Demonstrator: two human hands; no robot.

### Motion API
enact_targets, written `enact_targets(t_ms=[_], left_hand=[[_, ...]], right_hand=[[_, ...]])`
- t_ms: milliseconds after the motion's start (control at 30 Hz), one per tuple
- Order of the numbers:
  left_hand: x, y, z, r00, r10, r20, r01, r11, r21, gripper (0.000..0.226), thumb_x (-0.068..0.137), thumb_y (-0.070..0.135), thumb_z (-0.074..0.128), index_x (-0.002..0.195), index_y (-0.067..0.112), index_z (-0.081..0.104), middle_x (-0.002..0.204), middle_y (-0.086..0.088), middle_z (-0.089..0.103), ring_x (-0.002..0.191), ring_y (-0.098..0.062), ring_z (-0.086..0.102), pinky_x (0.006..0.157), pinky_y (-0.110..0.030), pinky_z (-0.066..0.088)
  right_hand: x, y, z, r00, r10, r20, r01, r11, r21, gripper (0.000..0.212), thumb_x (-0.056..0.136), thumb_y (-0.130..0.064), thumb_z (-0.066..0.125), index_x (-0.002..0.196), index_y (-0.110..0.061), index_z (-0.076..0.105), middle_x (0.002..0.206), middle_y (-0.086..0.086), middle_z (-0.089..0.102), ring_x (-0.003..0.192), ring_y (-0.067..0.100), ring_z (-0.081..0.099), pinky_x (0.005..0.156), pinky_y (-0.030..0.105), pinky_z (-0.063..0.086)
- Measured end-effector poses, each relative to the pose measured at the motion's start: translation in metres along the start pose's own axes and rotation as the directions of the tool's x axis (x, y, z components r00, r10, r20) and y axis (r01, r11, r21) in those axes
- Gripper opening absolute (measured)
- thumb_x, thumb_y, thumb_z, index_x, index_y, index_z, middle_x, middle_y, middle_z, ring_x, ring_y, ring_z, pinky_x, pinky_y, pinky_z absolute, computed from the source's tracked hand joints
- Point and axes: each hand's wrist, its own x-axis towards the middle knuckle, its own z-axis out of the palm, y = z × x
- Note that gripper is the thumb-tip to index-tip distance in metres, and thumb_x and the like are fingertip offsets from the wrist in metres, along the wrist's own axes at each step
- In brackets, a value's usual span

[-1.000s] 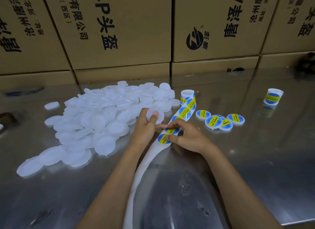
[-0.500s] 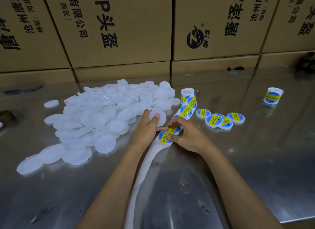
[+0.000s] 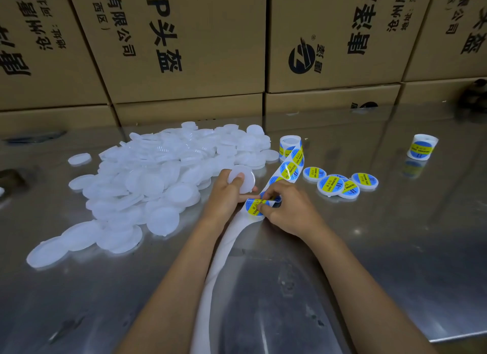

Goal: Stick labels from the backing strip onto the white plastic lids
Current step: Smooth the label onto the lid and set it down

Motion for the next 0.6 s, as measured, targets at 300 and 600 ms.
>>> enact_targets(t_ms=[300,600], left_hand=[[-0.001,0.002,-0.003,0.999,-0.005,-0.046,0.006,1.000,0.015,0.028,0.106,0.018,0.044,0.128,0.003,0.051,0.112,-0.013,0.071,0.076,-0.010,0.075,0.063,-0.015,0.055],[-0.005,0.005,-0.001,0.998,0.009,-0.059,0.004,0.976,0.218,0.035,0.105,0.026,0.044,0.138,0.014,0.050,0.137,-0.009,0.056,0.120,-0.025,0.056,0.088,-0.028,0.046]], right_hand=[[-0.001,-0.004,-0.002,0.997,-0.068,-0.047,0.066,0.997,-0.043,0.011,0.082,-0.016,0.068,0.090,-0.021,0.062,0.089,-0.004,0.062,0.084,0.016,0.053,0.082,0.036,0.044],[-0.003,-0.015,-0.003,0.997,-0.070,-0.042,0.078,0.965,0.249,0.018,0.079,-0.002,0.066,0.080,-0.019,0.061,0.082,-0.014,0.062,0.085,0.008,0.053,0.074,0.025,0.044]])
